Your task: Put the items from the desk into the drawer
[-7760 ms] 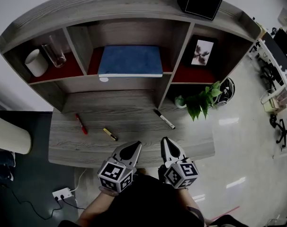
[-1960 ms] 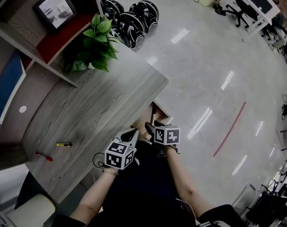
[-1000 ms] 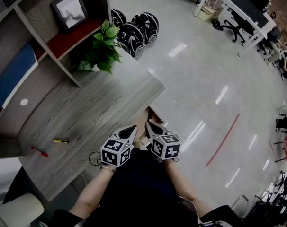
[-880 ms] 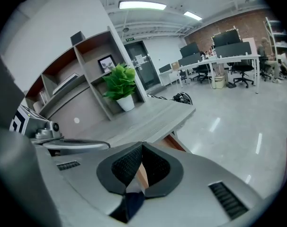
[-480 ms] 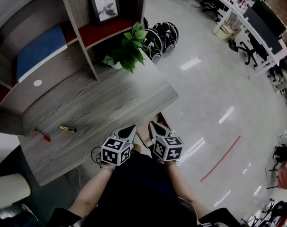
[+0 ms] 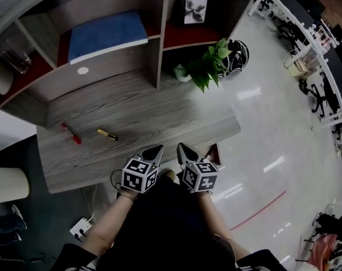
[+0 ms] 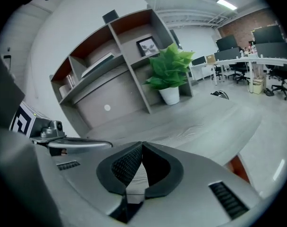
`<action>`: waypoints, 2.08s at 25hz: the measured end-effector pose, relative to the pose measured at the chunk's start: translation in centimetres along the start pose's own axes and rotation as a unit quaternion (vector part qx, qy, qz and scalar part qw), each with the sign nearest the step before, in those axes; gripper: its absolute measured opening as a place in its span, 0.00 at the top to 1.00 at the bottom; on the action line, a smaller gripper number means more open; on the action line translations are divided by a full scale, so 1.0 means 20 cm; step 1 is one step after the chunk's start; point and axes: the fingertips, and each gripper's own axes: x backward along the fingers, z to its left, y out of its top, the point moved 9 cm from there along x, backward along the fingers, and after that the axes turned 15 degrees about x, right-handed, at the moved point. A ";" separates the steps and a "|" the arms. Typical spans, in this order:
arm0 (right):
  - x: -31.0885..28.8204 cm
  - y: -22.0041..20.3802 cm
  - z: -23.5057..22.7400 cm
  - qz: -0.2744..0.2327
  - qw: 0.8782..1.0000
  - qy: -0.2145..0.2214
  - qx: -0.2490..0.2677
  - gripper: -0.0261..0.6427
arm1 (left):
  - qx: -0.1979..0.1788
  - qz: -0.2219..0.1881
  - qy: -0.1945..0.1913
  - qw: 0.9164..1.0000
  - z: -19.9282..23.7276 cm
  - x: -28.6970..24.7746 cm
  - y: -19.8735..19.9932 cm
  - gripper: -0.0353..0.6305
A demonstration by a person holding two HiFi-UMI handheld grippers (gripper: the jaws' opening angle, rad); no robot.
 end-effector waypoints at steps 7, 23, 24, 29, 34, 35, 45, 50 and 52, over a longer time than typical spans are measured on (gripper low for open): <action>-0.24 0.07 0.33 0.038 0.996 0.072 0.045 0.97 | 0.061 -0.036 0.057 0.996 0.28 0.29 0.04 0.92; -0.59 0.10 0.83 0.093 0.974 0.152 0.143 0.97 | 0.122 -0.088 0.122 0.981 0.70 0.71 0.01 0.92; -0.61 0.10 0.85 0.096 0.971 0.149 0.158 0.97 | 0.122 -0.090 0.122 0.981 0.72 0.72 0.01 0.92; -0.71 0.13 0.93 0.118 0.954 0.163 0.224 0.95 | 0.118 -0.091 0.118 0.982 0.80 0.78 0.03 0.92; -0.80 0.17 0.98 0.154 0.921 0.200 0.296 0.85 | 0.128 -0.092 0.105 0.982 0.84 0.81 0.05 0.92; -0.82 0.17 0.99 0.160 0.916 0.205 0.306 0.84 | 0.124 -0.089 0.101 0.983 0.85 0.80 0.06 0.92; -0.98 0.16 1.03 0.232 0.858 0.238 0.392 0.78 | 0.107 -0.078 0.096 0.987 0.93 0.79 0.08 0.92; -1.04 0.15 1.05 0.254 0.841 0.236 0.415 0.78 | 0.111 -0.075 0.092 0.987 0.96 0.80 0.07 0.92; -1.06 0.14 1.07 0.261 0.830 0.236 0.433 0.78 | 0.113 -0.073 0.090 0.987 0.96 0.80 0.05 0.92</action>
